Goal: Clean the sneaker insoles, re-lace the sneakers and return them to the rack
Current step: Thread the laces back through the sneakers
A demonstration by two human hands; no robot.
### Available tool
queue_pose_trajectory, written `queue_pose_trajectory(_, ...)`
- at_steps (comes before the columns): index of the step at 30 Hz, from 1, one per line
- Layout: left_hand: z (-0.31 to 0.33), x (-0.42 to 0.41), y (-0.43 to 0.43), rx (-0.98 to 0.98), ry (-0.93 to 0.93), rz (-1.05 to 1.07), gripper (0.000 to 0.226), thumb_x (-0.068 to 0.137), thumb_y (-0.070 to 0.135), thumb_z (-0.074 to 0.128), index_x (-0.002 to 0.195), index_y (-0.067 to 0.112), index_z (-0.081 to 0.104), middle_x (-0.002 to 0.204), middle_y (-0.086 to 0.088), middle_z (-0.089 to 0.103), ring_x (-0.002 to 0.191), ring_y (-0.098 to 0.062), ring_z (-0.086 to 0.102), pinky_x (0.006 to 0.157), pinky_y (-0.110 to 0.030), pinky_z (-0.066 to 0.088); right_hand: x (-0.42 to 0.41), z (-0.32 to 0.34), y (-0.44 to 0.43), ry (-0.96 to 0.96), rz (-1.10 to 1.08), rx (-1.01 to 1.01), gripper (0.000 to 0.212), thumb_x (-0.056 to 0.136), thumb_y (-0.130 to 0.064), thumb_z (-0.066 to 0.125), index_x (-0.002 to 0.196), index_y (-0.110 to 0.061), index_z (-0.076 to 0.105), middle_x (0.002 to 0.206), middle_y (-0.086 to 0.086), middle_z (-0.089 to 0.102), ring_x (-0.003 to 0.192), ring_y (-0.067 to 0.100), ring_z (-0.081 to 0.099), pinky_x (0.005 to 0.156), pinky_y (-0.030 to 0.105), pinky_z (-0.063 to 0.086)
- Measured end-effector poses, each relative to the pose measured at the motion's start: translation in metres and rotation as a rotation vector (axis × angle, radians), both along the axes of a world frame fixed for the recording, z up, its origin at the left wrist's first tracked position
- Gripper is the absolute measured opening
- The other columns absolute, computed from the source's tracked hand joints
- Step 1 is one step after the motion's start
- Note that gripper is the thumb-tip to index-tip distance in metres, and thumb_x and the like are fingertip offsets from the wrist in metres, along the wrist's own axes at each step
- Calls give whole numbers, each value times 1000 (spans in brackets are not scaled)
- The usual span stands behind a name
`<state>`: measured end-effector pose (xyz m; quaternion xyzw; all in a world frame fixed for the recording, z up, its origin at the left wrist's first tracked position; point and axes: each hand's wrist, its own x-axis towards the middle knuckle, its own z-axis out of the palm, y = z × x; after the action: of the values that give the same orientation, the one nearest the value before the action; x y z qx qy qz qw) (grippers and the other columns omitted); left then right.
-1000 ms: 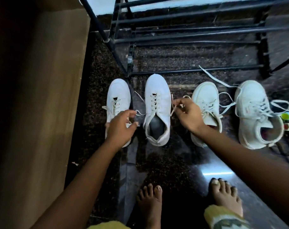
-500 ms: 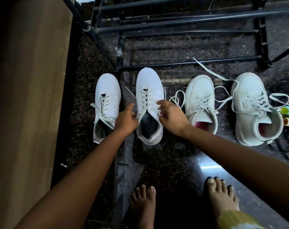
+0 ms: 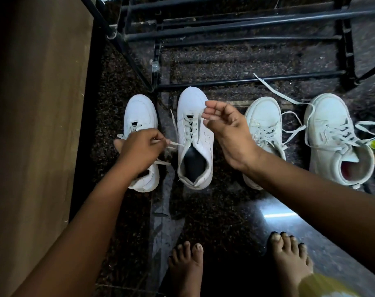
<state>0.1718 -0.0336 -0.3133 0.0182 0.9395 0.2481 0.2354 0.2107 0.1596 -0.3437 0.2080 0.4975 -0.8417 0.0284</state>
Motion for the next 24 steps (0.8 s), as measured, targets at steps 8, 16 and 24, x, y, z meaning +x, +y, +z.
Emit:
queue_pose_trajectory(8,79,-14,21,-254,320,-297,14,84,38,65,74,32,59,73,9,49,103,-24,41,91,-47,26,-8,1,-1,-127,117,-254,28,83,14,55,99,-9,59,96,5,59,86,12,64,89,24,50)
queue_pose_trajectory(16,90,-24,53,-433,606,-565,15,89,27,60,101,28,68,99,-4,46,107,-29,40,89,-43,24,-5,-15,-9,-229,82,-12,25,79,10,65,80,-13,56,71,0,55,67,10,54,72,22,48)
queue_pose_trajectory(24,83,-26,42,-279,616,-528,12,88,11,62,97,11,70,97,-12,49,74,-21,38,75,-35,24,4,-36,-4,-38,717,975,34,84,-27,67,118,-25,63,118,6,48,115,24,40,98,29,32)
